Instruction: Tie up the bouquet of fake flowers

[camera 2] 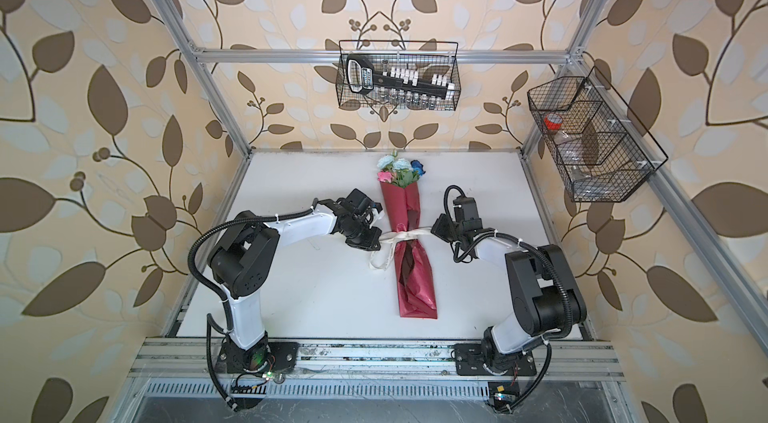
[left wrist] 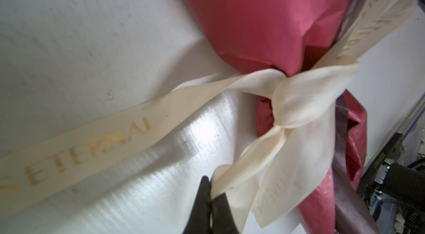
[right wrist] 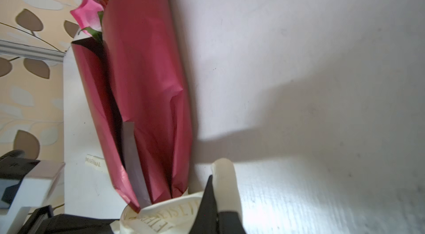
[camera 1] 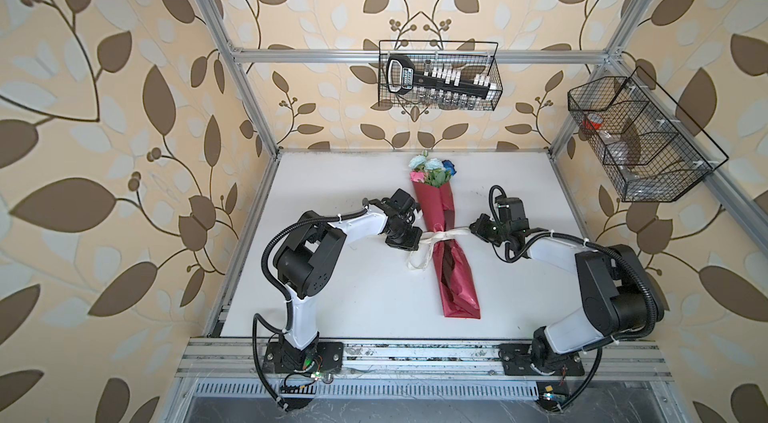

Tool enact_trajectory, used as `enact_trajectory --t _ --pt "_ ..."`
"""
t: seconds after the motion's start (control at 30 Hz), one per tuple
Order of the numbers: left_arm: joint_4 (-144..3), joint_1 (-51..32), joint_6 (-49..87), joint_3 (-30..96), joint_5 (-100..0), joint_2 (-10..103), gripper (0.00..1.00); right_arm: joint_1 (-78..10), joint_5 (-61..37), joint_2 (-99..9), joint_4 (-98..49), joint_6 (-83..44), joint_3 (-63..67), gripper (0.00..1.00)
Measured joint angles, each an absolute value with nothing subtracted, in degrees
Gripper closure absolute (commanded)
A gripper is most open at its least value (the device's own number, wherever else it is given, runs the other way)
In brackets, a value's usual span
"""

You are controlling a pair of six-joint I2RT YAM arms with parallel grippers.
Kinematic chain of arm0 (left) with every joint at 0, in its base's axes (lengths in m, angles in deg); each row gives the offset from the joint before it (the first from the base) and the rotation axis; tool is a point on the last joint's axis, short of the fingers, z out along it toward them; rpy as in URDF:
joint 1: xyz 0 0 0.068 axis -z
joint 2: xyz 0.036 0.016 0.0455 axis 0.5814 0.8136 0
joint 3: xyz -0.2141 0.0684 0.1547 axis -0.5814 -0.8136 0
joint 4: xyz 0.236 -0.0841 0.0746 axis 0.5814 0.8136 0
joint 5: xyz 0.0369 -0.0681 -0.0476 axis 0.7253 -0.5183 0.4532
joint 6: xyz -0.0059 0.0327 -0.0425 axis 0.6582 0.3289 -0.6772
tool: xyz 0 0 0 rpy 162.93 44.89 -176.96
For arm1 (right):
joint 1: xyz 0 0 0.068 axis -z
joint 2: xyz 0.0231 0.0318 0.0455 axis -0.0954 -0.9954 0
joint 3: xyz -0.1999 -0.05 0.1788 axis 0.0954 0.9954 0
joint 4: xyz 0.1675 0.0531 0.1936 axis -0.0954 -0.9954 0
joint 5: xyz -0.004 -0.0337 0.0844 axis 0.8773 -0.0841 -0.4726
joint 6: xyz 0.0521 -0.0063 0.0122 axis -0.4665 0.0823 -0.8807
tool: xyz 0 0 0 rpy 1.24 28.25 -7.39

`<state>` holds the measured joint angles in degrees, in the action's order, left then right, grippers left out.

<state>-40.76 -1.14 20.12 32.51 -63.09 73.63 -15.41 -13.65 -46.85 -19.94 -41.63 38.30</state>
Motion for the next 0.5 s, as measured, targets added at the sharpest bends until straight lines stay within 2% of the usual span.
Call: enact_trajectory --t 0.5 --pt "-42.4 -1.1 13.9 30.5 -57.5 73.6 1.00 -15.8 -5.3 -51.1 -22.9 -36.5 36.7 1.00"
